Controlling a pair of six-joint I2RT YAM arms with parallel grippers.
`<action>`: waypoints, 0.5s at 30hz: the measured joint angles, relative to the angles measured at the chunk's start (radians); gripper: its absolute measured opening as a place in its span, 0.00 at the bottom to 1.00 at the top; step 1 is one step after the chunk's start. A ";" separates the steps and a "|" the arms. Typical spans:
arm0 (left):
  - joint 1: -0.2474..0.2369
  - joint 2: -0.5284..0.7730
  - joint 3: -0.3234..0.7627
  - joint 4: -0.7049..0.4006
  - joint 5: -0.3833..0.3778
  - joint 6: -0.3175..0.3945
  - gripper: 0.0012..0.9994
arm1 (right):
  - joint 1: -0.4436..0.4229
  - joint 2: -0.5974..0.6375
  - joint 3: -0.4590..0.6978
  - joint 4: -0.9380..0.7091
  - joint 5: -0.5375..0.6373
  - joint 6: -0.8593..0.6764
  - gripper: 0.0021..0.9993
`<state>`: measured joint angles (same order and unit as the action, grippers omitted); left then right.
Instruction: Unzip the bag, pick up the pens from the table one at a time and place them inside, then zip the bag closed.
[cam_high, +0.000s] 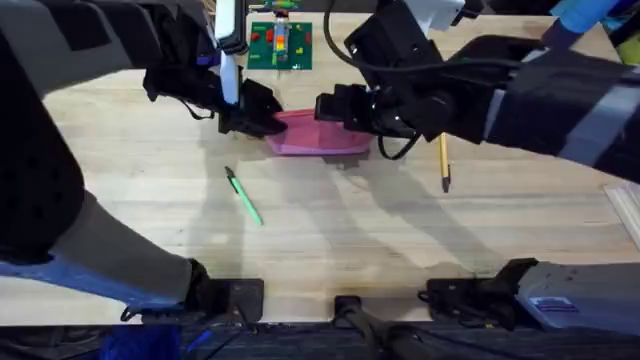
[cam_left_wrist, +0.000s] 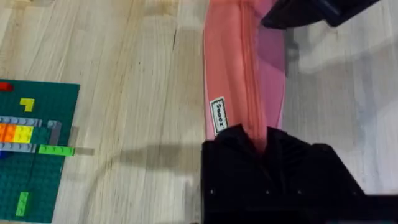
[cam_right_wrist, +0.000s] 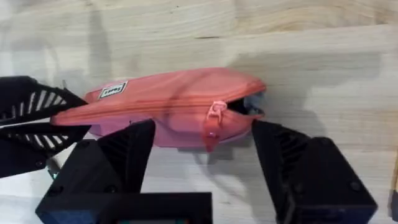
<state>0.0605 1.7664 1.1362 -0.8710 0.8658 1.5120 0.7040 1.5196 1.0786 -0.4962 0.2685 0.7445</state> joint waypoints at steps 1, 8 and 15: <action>0.000 0.000 0.000 0.000 0.000 0.000 0.04 | 0.000 0.004 0.000 0.002 0.001 0.000 0.93; 0.000 0.000 0.000 0.000 0.000 0.000 0.04 | 0.000 0.015 0.000 0.004 0.012 0.007 0.81; 0.000 0.000 0.000 0.000 0.000 0.000 0.04 | -0.009 0.032 0.000 0.006 0.028 0.009 0.56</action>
<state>0.0605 1.7664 1.1362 -0.8707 0.8654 1.5120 0.6945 1.5517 1.0786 -0.4904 0.2968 0.7531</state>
